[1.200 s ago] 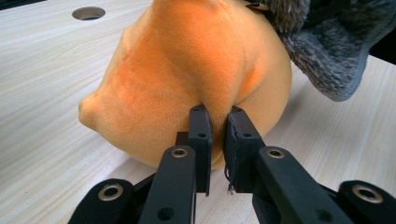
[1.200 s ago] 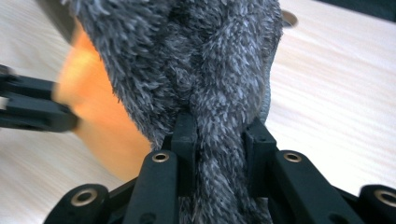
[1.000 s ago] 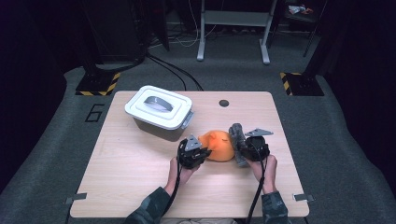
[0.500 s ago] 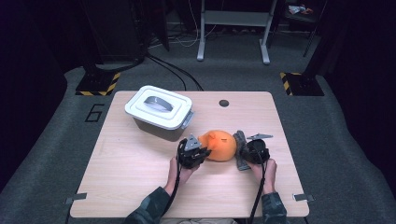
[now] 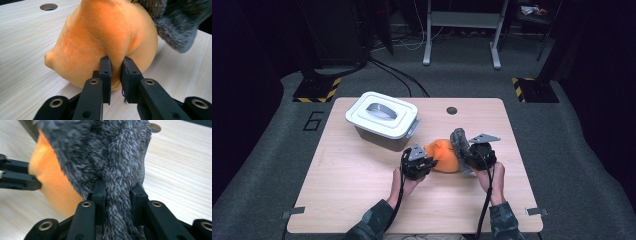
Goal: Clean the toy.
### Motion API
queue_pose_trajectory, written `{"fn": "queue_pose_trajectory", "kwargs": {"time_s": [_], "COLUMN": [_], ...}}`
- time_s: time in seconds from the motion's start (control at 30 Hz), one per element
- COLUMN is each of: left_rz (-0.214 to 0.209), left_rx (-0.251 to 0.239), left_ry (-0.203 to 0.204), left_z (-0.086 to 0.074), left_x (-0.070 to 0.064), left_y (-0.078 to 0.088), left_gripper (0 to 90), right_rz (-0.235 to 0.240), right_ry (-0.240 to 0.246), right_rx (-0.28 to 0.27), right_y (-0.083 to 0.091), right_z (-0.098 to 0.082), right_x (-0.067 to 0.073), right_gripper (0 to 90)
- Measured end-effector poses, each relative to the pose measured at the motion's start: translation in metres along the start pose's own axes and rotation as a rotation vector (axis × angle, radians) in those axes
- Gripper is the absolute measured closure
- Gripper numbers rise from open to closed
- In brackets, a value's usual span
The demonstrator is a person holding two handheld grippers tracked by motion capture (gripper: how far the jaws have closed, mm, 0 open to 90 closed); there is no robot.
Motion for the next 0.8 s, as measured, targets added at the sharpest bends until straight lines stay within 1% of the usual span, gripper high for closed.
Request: {"fn": "queue_pose_trajectory", "kwargs": {"time_s": [0.03,0.07,0.1,0.13,0.17,0.2,0.23,0.27,0.3,0.33,0.37,0.4,0.47,0.5,0.53,0.63,0.7,0.73,0.77,0.8], "left_rz": [-0.01,-0.005,-0.001,0.018,0.034,0.04,0.037,0.046,0.05,0.048,0.053,0.061,0.074,0.077,0.076,0.075,0.059,0.05,0.047,0.042], "left_rx": [0.004,0.0,0.002,0.004,0.012,0.018,0.025,0.029,0.038,0.037,0.045,0.051,0.057,0.063,0.065,0.05,0.044,0.039,0.031,0.028], "left_ry": [0.007,0.002,-0.004,-0.018,-0.036,-0.049,-0.051,-0.049,-0.064,-0.064,-0.077,-0.095,-0.117,-0.127,-0.128,-0.108,-0.096,-0.084,-0.075,-0.068], "left_z": [0.0,0.0,0.0,0.0,-0.001,-0.002,-0.003,-0.005,-0.006,-0.006,-0.007,-0.006,-0.006,-0.006,-0.006,-0.006,-0.004,-0.002,-0.001,0.001], "left_x": [0.0,0.001,0.001,0.0,-0.001,-0.002,-0.002,-0.003,-0.002,-0.002,-0.002,-0.003,-0.005,-0.005,-0.005,-0.004,-0.003,-0.003,-0.004,-0.004], "left_y": [0.001,0.001,0.002,0.003,0.004,0.004,0.004,0.003,0.001,0.0,-0.002,-0.004,-0.008,-0.009,-0.011,-0.013,-0.012,-0.01,-0.01,-0.008], "left_gripper": [74.2,71.0,68.5,64.7,61.2,58.0,55.9,53.7,51.5,50.4,49.5,49.3,51.1,55.5,60.0,74.2,78.2,79.2,80.1,80.6], "right_rz": [0.006,0.011,0.008,0.012,0.006,0.003,0.002,0.006,0.007,0.005,0.009,0.009,0.015,0.014,0.014,0.021,0.026,0.023,0.026,0.034], "right_ry": [-0.002,-0.016,-0.018,-0.016,-0.024,-0.021,-0.019,-0.008,-0.019,-0.018,-0.013,-0.019,-0.032,-0.023,-0.025,-0.034,-0.054,-0.051,-0.061,-0.06], "right_rx": [-0.003,-0.005,-0.004,-0.008,-0.005,-0.003,-0.004,-0.002,-0.004,-0.005,-0.003,-0.002,-0.006,-0.005,-0.008,-0.01,-0.026,-0.036,-0.052,-0.06], "right_y": [-0.002,-0.003,-0.003,-0.004,-0.004,-0.004,-0.004,-0.004,-0.004,-0.005,-0.005,-0.005,-0.006,-0.006,-0.006,-0.005,-0.001,0.002,0.006,0.009], "right_z": [0.0,0.0,0.0,0.0,0.001,0.001,0.001,0.001,0.001,0.001,0.001,0.001,0.001,0.001,0.001,0.0,0.0,0.001,0.001,0.001], "right_x": [-0.002,-0.002,-0.003,-0.004,-0.004,-0.004,-0.005,-0.006,-0.006,-0.007,-0.007,-0.007,-0.007,-0.008,-0.008,-0.01,-0.011,-0.012,-0.01,-0.01], "right_gripper": [71.0,71.0,71.0,71.0,71.0,71.0,71.0,71.0,71.0,71.0,71.0,71.0,71.0,71.0,71.0,71.1,71.3,71.4,71.4,71.4]}}
Point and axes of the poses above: each handheld gripper's, and its own axes: y roughly backward along the jaws, z roughly out of its top, x roughly to its left, the point moved 4 cm from there along -y, roughly forward along the jaws, and after that the axes turned 11 degrees about -y, right-handed, at the moved point
